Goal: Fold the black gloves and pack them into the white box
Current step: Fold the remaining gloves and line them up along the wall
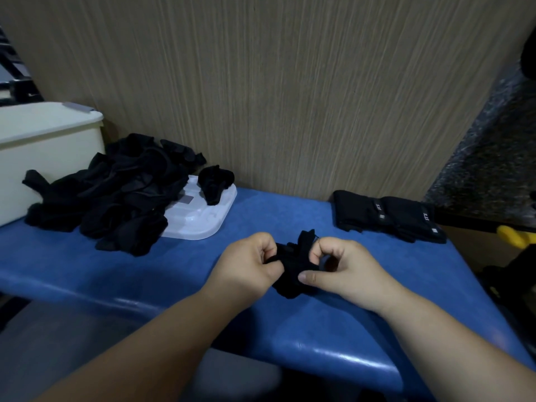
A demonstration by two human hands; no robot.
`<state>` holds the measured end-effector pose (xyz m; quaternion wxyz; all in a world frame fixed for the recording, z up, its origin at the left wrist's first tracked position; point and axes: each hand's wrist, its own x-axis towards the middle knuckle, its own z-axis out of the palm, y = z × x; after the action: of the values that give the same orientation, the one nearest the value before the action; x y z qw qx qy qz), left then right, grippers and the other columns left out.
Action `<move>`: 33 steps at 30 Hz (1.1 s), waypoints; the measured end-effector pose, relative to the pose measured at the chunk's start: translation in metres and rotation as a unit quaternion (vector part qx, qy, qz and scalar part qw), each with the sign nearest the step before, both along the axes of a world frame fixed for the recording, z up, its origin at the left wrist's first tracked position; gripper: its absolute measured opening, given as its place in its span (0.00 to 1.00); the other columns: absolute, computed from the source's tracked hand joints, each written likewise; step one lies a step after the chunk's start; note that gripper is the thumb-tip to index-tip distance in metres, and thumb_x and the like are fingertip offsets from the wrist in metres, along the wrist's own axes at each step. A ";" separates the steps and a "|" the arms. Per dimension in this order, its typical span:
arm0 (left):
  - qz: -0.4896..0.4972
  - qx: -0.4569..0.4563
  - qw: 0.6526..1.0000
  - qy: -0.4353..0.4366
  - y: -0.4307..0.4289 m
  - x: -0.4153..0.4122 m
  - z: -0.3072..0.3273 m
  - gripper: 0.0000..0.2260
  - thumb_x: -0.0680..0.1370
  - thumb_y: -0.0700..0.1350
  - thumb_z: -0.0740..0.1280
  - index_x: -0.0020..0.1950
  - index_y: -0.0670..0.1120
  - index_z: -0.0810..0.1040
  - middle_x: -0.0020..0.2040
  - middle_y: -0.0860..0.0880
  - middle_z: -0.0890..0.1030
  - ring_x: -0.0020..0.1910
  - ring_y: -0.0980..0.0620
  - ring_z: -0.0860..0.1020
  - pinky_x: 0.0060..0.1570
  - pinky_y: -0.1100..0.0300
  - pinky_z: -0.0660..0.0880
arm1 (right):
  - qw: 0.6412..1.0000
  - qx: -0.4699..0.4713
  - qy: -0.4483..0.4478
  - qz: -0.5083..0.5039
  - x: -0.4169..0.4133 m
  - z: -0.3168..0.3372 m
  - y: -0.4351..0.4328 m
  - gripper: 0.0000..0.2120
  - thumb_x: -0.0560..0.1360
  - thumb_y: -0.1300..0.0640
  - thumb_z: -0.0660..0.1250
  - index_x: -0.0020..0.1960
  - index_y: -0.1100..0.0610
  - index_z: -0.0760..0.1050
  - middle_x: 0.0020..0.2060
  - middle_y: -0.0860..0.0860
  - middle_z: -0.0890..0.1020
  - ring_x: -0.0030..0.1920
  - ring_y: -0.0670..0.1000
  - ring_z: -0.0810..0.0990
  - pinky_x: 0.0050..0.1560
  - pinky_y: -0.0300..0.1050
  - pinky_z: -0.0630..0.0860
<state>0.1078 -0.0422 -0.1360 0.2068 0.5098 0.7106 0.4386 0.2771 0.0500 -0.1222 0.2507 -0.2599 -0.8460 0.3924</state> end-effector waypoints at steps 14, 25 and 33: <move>-0.091 0.048 0.995 0.006 -0.009 0.011 0.003 0.12 0.76 0.45 0.68 0.38 0.52 0.66 0.29 0.56 0.68 0.29 0.58 0.65 0.33 0.60 0.67 | 0.962 0.150 -0.003 -0.226 -0.006 0.001 -0.011 0.17 0.69 0.57 0.69 0.28 0.55 0.64 0.20 0.47 0.67 0.26 0.47 0.67 0.30 0.43 0.66; -0.048 0.035 0.995 -0.081 -0.009 0.012 0.003 0.13 0.72 0.42 0.71 0.39 0.51 0.67 0.31 0.49 0.72 0.31 0.54 0.69 0.36 0.58 0.69 | 0.987 -0.085 0.102 -0.094 -0.009 0.001 -0.011 0.06 0.72 0.53 0.68 0.38 0.52 0.74 0.28 0.54 0.72 0.29 0.49 0.67 0.32 0.43 0.65; 0.005 0.040 0.966 -0.254 -0.009 0.013 0.016 0.13 0.77 0.35 0.66 0.38 0.45 0.65 0.31 0.47 0.79 0.26 0.56 0.76 0.35 0.61 0.74 | 0.964 -0.218 0.115 0.097 0.003 0.003 -0.008 0.20 0.65 0.68 0.68 0.55 0.56 0.73 0.47 0.54 0.77 0.46 0.48 0.77 0.47 0.42 0.75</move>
<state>0.1204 -0.0512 -0.1198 0.3578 0.3859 0.6194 0.5825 0.2799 0.0425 -0.1191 0.2445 -0.1783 -0.7266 0.6168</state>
